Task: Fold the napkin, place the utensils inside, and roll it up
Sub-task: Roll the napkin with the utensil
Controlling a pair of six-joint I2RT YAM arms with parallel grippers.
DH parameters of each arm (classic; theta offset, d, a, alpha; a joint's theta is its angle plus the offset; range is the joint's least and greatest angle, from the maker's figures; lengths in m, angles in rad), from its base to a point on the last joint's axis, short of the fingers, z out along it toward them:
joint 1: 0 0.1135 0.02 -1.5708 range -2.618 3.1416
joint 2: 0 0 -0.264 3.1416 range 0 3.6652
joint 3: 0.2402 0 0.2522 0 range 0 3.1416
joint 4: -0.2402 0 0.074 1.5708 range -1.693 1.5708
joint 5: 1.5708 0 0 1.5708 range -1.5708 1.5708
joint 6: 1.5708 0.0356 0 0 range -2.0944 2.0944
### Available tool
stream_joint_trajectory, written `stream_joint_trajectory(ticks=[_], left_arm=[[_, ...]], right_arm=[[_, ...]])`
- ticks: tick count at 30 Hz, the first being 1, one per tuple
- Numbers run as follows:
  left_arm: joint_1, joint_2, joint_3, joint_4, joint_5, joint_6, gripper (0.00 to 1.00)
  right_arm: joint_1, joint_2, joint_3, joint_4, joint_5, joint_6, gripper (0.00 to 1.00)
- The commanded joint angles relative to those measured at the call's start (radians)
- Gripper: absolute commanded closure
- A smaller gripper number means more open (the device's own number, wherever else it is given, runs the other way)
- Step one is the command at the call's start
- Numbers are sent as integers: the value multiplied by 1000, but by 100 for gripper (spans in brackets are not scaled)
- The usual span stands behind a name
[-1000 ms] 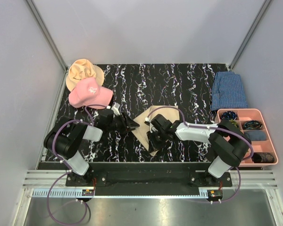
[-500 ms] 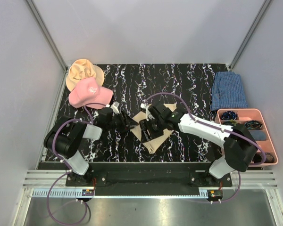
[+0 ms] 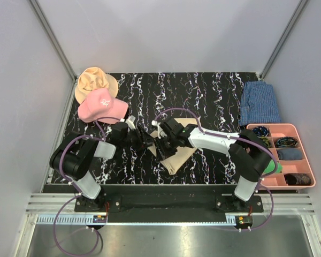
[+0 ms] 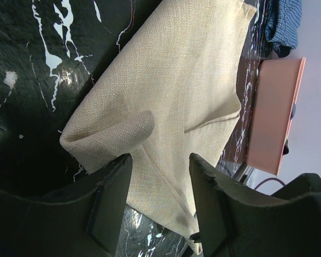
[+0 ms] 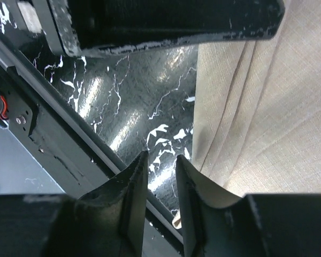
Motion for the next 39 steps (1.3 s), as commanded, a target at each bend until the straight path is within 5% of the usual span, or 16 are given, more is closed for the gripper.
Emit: stream_joint_trajectory(ticks=[1,19,26,39], left_arm=[[13,49,-9,-143,-95,57,46],[13,49,-17,-134,-91,60,45],[15,-53,34,-238,-130,161,17],[45,-172,109,-450,-238,384,13]], right_arm=[[-4,8,16,77,-11,-10,66],[-10,70,-85,130,178,19,76],[-12,85,-114,152,146,28,77],[-13,94,-127,166,127,34,77]])
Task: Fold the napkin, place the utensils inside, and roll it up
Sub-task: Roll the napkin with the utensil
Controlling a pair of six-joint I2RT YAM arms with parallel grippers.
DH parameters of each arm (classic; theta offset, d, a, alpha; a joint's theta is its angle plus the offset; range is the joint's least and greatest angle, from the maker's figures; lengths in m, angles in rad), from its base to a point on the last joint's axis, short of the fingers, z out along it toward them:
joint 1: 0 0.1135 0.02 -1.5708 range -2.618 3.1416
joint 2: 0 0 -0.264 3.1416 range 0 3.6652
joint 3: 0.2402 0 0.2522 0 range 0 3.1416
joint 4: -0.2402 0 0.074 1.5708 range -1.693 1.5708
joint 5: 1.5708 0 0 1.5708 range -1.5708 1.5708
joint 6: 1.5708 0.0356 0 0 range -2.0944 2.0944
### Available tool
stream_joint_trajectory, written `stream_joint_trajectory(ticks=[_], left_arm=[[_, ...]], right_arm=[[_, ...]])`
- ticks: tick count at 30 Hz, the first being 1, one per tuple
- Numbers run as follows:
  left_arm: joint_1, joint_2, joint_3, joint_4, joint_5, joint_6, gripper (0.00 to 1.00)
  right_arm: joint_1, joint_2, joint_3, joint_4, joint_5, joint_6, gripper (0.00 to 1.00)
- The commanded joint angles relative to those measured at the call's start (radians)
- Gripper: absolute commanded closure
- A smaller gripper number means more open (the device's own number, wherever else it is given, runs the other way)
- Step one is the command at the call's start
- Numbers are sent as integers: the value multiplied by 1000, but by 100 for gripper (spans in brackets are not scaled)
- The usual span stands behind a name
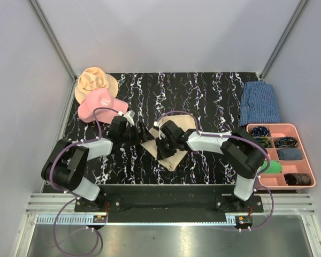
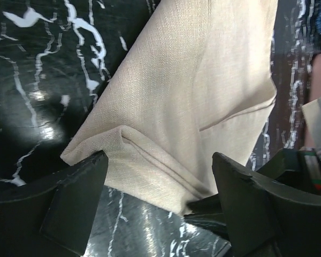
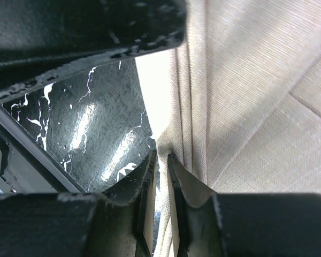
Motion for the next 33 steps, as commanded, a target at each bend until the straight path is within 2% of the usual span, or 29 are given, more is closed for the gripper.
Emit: stream_joint_trajectory(ticks=[1,11,18,23,30,33], left_arm=[[29,-45,7,-125,-144,140,12],[39,-106,-12,-104,-115,222,8],[61,-138,-22,-133,-192,250,7],[65,-105,-11,-128,-170,255,12],[65,-36,20,-90,-152,256,28],[65,-8,21,-63,-131,256,30]], right_arm=[[-8,27,-35,-57,28,-8,77],[-10,29,-39,-55,22,-8,78],[-11,31,-38,-52,13,-8,78],[-11,34,-38,-54,8,-10,78],[-10,32,-36,-54,4,-8,78],[-11,34,-36,-52,2,-7,78]])
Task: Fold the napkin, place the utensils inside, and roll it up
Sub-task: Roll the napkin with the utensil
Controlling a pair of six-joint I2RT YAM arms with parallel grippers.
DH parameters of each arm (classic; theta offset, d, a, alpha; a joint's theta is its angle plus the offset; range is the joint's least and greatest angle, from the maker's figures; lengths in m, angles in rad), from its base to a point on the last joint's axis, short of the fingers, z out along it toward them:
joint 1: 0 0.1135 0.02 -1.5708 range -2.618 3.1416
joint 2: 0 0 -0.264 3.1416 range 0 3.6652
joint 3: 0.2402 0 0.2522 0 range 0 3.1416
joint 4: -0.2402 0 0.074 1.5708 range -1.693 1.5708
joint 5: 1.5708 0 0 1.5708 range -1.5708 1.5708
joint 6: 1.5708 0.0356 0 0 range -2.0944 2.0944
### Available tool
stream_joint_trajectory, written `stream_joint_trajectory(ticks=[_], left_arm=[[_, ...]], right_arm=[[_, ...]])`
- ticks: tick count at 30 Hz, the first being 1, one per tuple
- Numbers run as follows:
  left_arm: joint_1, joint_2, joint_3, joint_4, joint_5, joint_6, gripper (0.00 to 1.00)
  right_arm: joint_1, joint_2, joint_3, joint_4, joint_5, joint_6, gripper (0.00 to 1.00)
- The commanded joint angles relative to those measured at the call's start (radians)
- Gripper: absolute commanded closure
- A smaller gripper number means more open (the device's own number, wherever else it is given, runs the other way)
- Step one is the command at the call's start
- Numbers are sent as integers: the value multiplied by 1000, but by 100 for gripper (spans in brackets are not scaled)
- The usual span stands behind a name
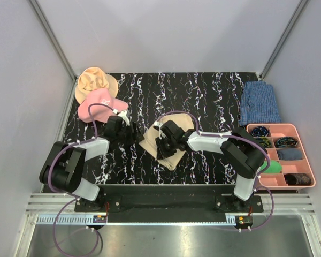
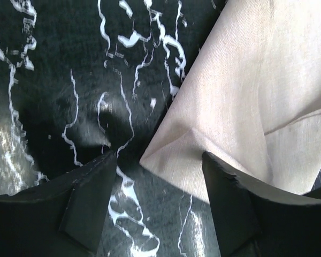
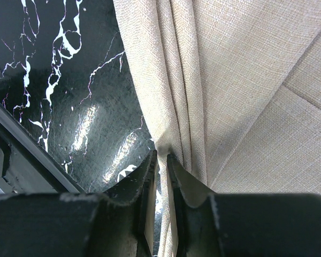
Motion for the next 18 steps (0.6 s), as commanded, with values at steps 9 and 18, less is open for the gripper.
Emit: stream_joint_trajectory(ticks=[9,18], left_arm=[[4,105,13,117,97,-4,44],[2,130,-47,195,187,-46,62]], right_arm=[[-5,33,-29,-74,7,-13,78],[-5,29,-24,-76,7,-15,78]])
